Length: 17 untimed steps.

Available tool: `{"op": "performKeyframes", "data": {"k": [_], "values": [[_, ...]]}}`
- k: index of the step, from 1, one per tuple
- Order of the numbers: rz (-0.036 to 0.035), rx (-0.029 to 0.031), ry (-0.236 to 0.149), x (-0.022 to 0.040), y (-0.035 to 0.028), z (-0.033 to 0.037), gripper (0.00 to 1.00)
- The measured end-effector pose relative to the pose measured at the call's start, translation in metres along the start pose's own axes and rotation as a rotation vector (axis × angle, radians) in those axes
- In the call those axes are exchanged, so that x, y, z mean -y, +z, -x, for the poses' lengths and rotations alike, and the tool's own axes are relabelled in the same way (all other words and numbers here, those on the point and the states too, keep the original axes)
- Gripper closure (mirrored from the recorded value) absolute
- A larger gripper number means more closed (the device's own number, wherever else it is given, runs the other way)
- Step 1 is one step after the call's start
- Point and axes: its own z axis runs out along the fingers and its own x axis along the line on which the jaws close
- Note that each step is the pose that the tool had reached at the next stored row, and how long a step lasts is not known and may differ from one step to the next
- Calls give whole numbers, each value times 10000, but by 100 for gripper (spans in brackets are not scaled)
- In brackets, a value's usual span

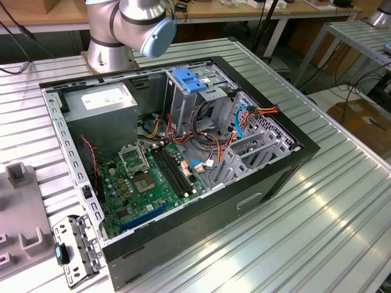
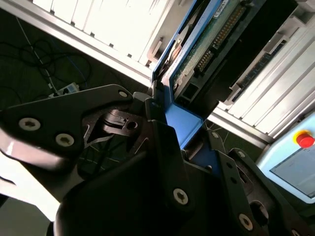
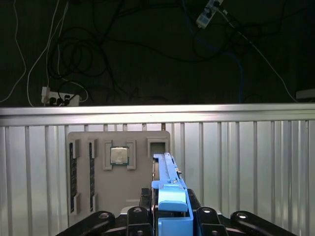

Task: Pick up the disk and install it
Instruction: 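Pick up the disk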

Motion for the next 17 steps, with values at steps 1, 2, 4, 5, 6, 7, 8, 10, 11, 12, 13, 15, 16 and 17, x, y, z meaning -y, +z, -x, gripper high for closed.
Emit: {"op": "performKeyframes", "data": {"k": [1, 2, 4, 5, 6, 7, 8, 10, 11, 12, 13, 15, 16, 17], "values": [[1, 0, 0, 0, -12, 0, 63], [0, 0, -1, 0, -26, 1, 63], [0, 0, 0, 0, -50, 1, 63], [0, 0, 0, 0, -61, 2, 63], [1, 0, 0, 1, -74, 2, 63], [0, 0, 0, 1, -94, 3, 63], [0, 0, 0, 1, -107, 4, 63], [0, 0, 0, 1, -138, 4, 63], [1, 0, 0, 1, -150, 5, 63], [0, 0, 0, 1, -162, 5, 63], [0, 0, 0, 1, -174, 6, 63], [0, 0, 0, 1, -198, 6, 63], [0, 0, 0, 1, -211, 7, 63], [1, 0, 0, 2, -223, 7, 63]]}}
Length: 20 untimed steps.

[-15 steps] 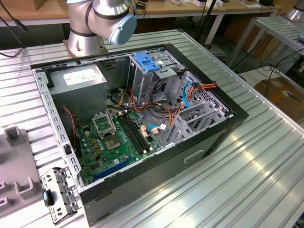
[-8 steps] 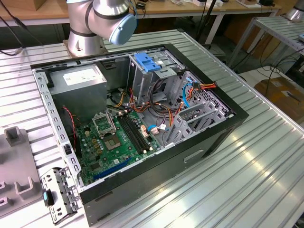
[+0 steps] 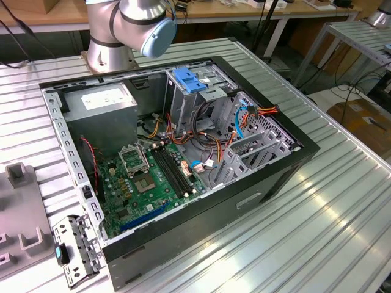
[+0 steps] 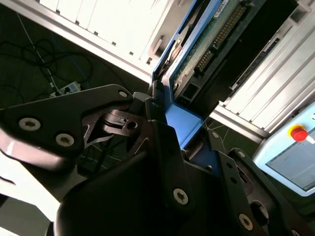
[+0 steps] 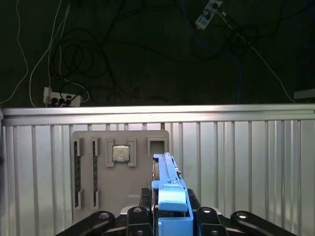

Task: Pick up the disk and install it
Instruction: 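Pick up the disk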

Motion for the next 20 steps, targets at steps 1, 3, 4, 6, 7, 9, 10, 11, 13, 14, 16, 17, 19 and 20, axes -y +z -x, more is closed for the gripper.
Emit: {"op": "performKeyframes", "data": {"k": [1, 3, 4, 6, 7, 9, 10, 11, 13, 14, 16, 17, 19, 20], "values": [[0, 0, 0, 0, -13, 0, 63], [0, 0, 0, 0, -45, 1, 63], [0, 0, 0, 0, -60, 2, 63], [0, 0, 0, 0, -97, 3, 63], [1, 0, 0, 1, -111, 4, 63], [-1, 0, 0, 1, -136, 5, 63], [0, 0, 0, 1, -148, 5, 63], [0, 0, 0, 1, -161, 5, 63], [0, 0, 0, 1, -190, 6, 63], [0, 0, 0, 1, -203, 7, 63], [1, -1, 0, 1, -239, 8, 63], [0, 0, 0, 2, -256, 8, 63], [0, 0, 0, 2, -291, 10, 63], [1, -1, 0, 2, -308, 10, 63]]}}
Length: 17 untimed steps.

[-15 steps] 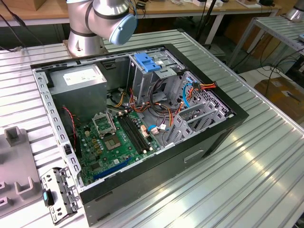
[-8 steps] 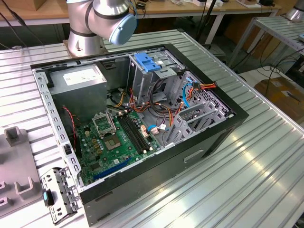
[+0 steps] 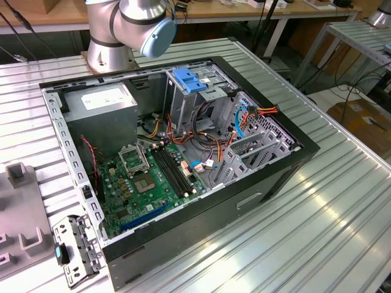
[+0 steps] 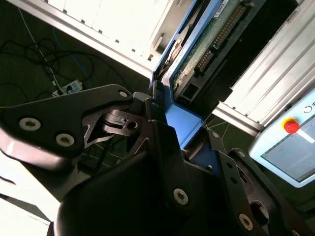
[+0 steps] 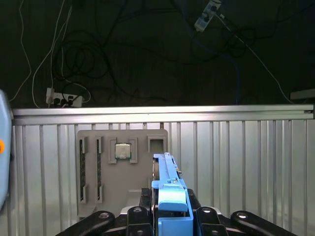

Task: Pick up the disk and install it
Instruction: 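Pick up the disk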

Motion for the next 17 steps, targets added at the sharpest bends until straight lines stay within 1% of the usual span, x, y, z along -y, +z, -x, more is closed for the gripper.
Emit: {"op": "performKeyframes", "data": {"k": [4, 7, 8, 14, 15, 17], "values": [[-1, 0, 0, 0, -70, 2, 63], [-1, 1, 0, 0, -155, 5, 63], [-1, 1, 0, 1, -169, 5, 63], [-2, 5, 1, 1, -176, 6, 63], [-2, 5, 1, 5, -176, 6, 63], [-2, 5, 0, 31, -176, 6, 63]]}}
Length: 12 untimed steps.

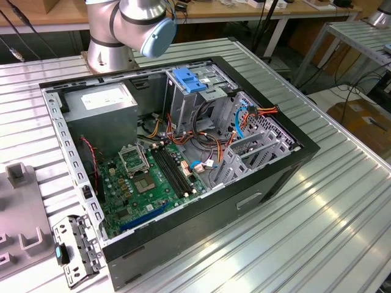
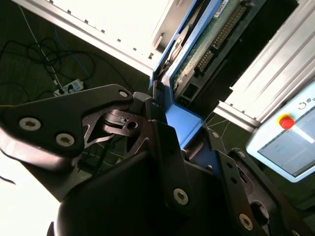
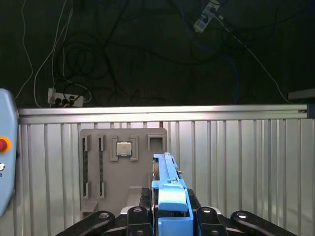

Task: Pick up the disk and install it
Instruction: 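Pick up the disk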

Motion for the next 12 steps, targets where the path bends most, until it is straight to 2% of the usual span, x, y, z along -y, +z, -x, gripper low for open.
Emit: {"op": "performKeyframes", "data": {"k": [8, 12], "values": [[0, 0, 0, 136, 1, 3, 63], [0, 0, 0, 184, 1, 3, 63]]}}
